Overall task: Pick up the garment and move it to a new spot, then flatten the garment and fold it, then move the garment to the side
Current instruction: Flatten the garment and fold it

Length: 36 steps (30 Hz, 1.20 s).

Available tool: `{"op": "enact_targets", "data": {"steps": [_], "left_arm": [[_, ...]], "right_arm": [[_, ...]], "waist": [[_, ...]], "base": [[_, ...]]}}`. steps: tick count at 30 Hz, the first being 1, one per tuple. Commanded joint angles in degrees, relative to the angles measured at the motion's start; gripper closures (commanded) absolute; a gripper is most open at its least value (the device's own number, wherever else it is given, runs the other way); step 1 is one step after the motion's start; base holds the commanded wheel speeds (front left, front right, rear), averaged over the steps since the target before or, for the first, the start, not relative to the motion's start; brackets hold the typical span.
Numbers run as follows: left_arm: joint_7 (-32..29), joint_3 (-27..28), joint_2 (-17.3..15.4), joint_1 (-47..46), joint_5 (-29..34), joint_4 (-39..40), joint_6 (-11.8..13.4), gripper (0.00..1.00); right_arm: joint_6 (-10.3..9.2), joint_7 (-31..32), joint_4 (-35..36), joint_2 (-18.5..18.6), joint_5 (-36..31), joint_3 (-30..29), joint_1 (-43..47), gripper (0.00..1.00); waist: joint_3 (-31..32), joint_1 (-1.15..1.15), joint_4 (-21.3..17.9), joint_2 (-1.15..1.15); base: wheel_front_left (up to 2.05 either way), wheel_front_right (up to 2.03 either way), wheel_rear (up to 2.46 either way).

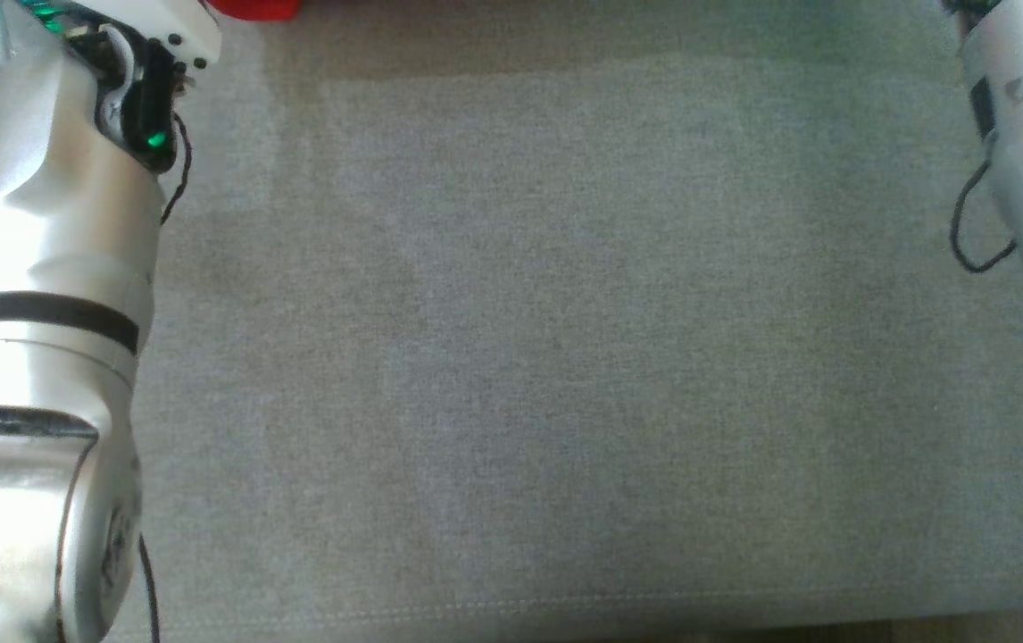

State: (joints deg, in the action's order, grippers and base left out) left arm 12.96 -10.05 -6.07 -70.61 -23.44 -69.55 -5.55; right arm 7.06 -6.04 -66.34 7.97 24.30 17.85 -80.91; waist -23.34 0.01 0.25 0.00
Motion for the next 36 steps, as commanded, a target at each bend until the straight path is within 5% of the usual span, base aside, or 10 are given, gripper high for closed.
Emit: {"op": "enact_targets", "data": {"steps": [1, 10, 17, 22, 28, 36], "left_arm": [[0.75, 1.65, -1.81, -2.17, -1.17, 0.9, -0.16, 1.0], [1.97, 5.17, -1.71, 6.7, -5.73, 0.24, -1.52, 1.0], [2.02, 5.79, -1.68, 25.52, -5.73, 15.29, -1.9, 1.0], [2.03, 5.4, -2.79, 40.85, -4.44, 27.31, -1.92, 1.0], [1.11, 5.55, -3.66, 55.98, -3.8, 40.2, 0.54, 1.0], [-5.72, 6.01, -4.48, 70.6, -4.24, 56.55, 5.55, 1.0]], "right_arm": [[0.43, -0.46, 1.31, -1.67, 0.94, 0.31, -0.61, 1.0], [0.43, -5.68, 7.14, -1.58, 10.88, 2.56, 14.89, 1.0], [0.43, -8.65, 24.23, 3.08, 15.55, 3.04, 40.37, 1.0], [0.43, -8.52, 39.25, 5.14, 14.51, -2.34, 60.24, 1.0], [0.43, 1.58, 59.07, 2.26, 8.93, -11.73, 80.16, 1.0], [0.43, 16.7, 80.25, -3.23, 1.21, -17.26, 96.73, 1.0]], "waist": [[-0.94, -0.01, -0.12, 0.0], [1.97, -0.01, 0.18, 0.0], [7.67, -0.01, 0.19, 0.0], [11.19, -0.01, -0.04, 0.0], [14.22, -0.01, -0.03, 0.0], [16.99, -0.01, 0.13, 0.0]], "base": [[0.0, 0.0, 0.0], [0.0, 0.0, 0.0], [0.0, 0.0, 0.0], [0.0, 0.0, 0.0], [0.0, 0.0, 0.0], [0.0, 0.0, 0.0]]}}
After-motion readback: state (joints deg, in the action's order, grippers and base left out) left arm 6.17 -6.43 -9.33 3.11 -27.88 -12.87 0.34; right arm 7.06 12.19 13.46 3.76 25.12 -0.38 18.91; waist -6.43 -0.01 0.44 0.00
